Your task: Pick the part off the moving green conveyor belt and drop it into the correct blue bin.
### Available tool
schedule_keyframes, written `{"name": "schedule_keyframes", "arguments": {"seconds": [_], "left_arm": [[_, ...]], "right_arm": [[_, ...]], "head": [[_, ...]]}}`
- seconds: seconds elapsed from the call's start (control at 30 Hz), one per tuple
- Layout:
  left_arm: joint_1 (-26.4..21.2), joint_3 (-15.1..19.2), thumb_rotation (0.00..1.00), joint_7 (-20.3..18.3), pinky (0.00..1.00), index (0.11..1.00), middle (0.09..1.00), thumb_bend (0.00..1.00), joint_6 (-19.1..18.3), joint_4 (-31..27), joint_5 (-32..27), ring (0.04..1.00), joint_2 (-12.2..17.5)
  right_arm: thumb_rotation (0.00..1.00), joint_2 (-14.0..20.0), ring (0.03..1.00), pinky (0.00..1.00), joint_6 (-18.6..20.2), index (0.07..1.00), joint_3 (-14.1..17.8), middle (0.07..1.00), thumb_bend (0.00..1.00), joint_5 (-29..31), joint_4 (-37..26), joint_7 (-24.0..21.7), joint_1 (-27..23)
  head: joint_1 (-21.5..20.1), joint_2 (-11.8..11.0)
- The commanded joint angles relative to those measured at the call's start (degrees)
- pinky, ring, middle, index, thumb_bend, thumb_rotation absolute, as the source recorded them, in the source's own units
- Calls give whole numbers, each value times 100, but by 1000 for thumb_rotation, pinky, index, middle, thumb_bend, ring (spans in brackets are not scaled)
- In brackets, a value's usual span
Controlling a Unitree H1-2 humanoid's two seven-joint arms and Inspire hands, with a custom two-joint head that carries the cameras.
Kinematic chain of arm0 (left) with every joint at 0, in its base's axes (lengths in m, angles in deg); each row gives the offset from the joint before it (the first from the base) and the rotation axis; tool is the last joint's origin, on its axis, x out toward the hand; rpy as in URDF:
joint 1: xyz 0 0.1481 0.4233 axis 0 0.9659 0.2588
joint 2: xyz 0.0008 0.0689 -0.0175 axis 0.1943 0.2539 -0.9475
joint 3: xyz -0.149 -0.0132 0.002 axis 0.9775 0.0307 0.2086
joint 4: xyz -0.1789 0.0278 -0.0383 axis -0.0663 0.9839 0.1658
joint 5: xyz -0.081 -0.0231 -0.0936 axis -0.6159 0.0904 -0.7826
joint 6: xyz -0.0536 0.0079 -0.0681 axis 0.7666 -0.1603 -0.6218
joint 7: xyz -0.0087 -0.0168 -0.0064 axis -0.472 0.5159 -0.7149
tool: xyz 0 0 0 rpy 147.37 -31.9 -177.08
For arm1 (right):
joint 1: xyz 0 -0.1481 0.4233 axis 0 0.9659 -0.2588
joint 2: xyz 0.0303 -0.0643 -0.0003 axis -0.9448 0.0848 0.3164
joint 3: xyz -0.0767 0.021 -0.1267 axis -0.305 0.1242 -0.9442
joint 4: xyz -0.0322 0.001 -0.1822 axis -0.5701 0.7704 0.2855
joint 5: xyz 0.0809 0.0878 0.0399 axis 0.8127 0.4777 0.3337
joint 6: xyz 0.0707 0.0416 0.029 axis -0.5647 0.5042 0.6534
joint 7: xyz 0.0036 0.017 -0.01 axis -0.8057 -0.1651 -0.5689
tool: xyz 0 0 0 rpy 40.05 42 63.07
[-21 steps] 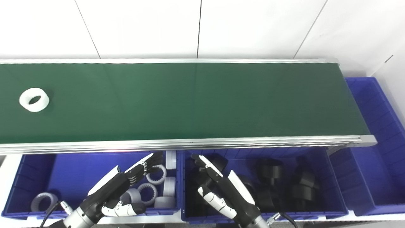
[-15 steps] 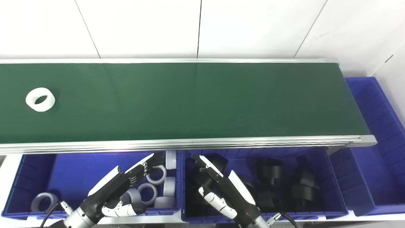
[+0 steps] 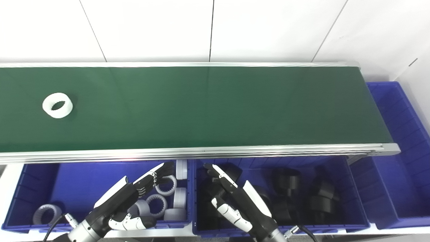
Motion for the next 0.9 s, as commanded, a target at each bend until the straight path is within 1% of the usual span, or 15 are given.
{"name": "schedule_keyframes", "arguments": {"seconds": [0.0, 0.17, 0.3, 0.33, 0.37, 0.43, 0.47, 0.5, 0.53, 0.57, 0.6, 0.63, 0.67, 0.73, 0.87], "left_arm": [[-28, 1, 630, 36, 916, 969, 983, 508, 97, -153, -41, 962, 46], [-32, 4, 622, 39, 915, 967, 982, 504, 99, -135, -42, 960, 40], [-35, 10, 632, 65, 906, 962, 976, 508, 211, -20, 83, 953, 23], [-40, 5, 631, 68, 901, 959, 974, 509, 262, 49, 120, 950, 2], [-43, 3, 631, 72, 900, 958, 973, 509, 298, 107, 147, 949, -20], [-49, 0, 615, 79, 891, 951, 967, 513, 336, 236, 209, 942, -84], [-62, 5, 603, 85, 883, 944, 962, 516, 344, 307, 281, 937, -126], [-71, 11, 605, 88, 875, 941, 959, 516, 349, 354, 335, 932, -156], [-94, 14, 606, 93, 871, 939, 957, 516, 352, 419, 401, 929, -190], [-110, 18, 618, 95, 856, 930, 950, 521, 354, 467, 447, 919, -215], [-133, 19, 625, 114, 849, 924, 946, 524, 353, 526, 514, 913, -240], [-147, 23, 634, 126, 845, 917, 941, 528, 353, 564, 562, 907, -259], [-170, 22, 635, 130, 844, 916, 940, 529, 353, 601, 605, 907, -276], [-202, 26, 640, 132, 847, 910, 935, 523, 354, 649, 645, 904, -305], [-250, 29, 640, 153, 841, 898, 920, 525, 354, 685, 685, 892, -326]], "right_arm": [[999, -28, 937, 880, -256, 955, -8, 971, 435, 19, -223, 28, 9], [1000, -29, 938, 882, -286, 956, -14, 971, 439, 32, -182, 27, -3], [1000, -26, 940, 886, -330, 956, -20, 969, 449, 57, -78, 31, -6], [1000, -21, 939, 884, -381, 956, -17, 968, 450, 60, -5, 48, -6], [1000, -18, 938, 883, -430, 956, -14, 968, 451, 63, 57, 65, -3], [1000, -16, 936, 878, -589, 956, -3, 966, 453, 52, 235, 120, -6], [999, -16, 935, 875, -696, 954, 7, 965, 450, 40, 357, 157, -21], [996, -18, 933, 870, -774, 952, 17, 964, 447, 32, 443, 181, -32], [994, -31, 932, 868, -893, 951, 35, 964, 446, 24, 569, 226, -49], [971, -39, 928, 855, -981, 943, 47, 959, 442, 20, 663, 262, -62], [958, -50, 924, 846, -1075, 938, 58, 956, 439, 0, 771, 310, -83], [944, -58, 919, 833, -1143, 932, 66, 952, 433, -16, 845, 342, -97], [943, -65, 918, 832, -1219, 931, 74, 951, 433, -29, 935, 378, -120], [933, -79, 912, 819, -1315, 927, 91, 950, 428, -44, 1048, 421, -155], [920, -102, 899, 804, -1364, 917, 109, 942, 430, -28, 1139, 451, -208]], "head": [[0, 1], [38, -62], [168, -264], [331, -508], [352, -556], [493, -848], [615, -1102], [615, -1102], [698, -1321], [713, -1359], [781, -1542], [781, -1542], [826, -1688], [835, -1776], [817, -1767]]}}
